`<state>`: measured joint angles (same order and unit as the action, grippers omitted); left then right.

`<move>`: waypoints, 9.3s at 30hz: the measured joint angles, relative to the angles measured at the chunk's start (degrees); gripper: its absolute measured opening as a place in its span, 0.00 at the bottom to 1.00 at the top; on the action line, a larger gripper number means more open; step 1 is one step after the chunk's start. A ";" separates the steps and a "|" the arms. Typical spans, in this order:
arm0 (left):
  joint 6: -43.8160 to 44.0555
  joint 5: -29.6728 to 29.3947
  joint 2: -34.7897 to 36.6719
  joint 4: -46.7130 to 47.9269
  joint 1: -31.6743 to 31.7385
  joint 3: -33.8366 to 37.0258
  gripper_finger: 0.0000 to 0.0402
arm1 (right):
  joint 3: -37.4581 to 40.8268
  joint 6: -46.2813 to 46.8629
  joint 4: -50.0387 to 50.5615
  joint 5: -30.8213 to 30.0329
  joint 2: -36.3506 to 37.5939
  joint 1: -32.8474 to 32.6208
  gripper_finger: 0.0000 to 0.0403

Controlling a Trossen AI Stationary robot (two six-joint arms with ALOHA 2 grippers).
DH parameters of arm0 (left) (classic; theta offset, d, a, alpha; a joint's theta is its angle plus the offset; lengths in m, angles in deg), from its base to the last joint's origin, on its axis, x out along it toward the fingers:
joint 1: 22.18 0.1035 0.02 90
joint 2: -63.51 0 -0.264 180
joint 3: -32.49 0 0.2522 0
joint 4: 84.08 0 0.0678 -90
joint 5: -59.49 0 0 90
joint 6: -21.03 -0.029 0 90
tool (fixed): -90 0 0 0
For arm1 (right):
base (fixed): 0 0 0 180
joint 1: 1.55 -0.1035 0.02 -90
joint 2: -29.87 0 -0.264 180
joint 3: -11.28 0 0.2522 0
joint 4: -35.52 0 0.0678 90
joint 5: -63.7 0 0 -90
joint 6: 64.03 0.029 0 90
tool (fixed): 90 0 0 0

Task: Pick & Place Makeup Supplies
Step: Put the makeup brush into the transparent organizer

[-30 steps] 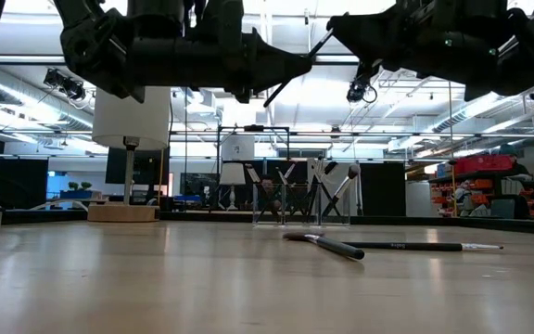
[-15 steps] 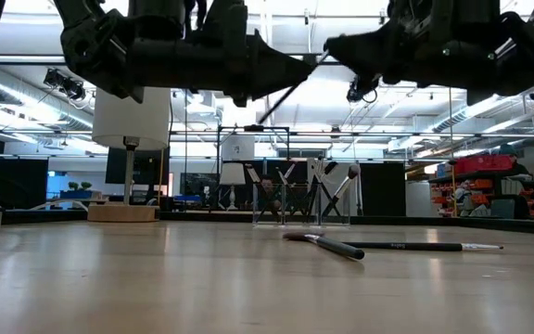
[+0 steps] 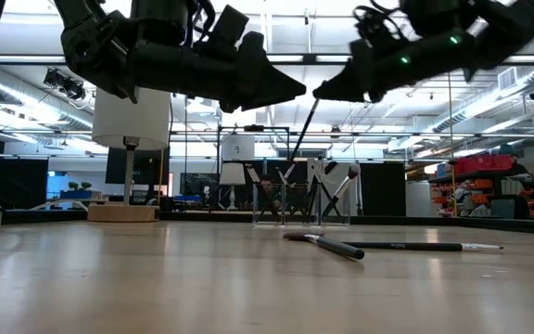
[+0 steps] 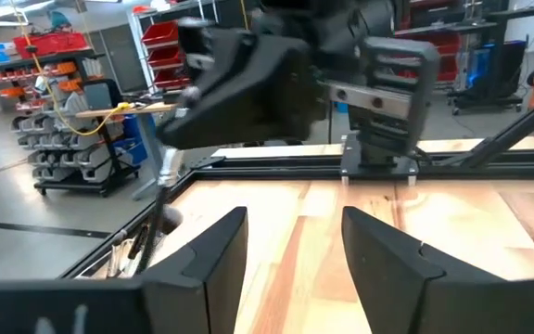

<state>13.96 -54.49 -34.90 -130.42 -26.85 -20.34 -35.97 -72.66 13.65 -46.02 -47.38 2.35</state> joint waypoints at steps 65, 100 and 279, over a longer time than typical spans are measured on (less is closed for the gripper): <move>0.45 0.02 0.00 -0.04 0.00 0.02 0.45 | -21.14 1.50 41.87 5.59 2.05 -2.12 0.28; 0.46 0.04 0.00 -0.04 0.00 0.02 0.45 | 5.87 17.66 30.22 13.24 2.36 -14.58 0.28; 3.69 19.15 4.32 -1.14 3.91 2.95 0.04 | 10.46 7.15 -32.14 26.13 -2.47 -2.03 0.38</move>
<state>17.66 -35.35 -30.58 -131.55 -22.94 -17.39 -25.51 -65.51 -18.49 -19.89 -49.84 0.32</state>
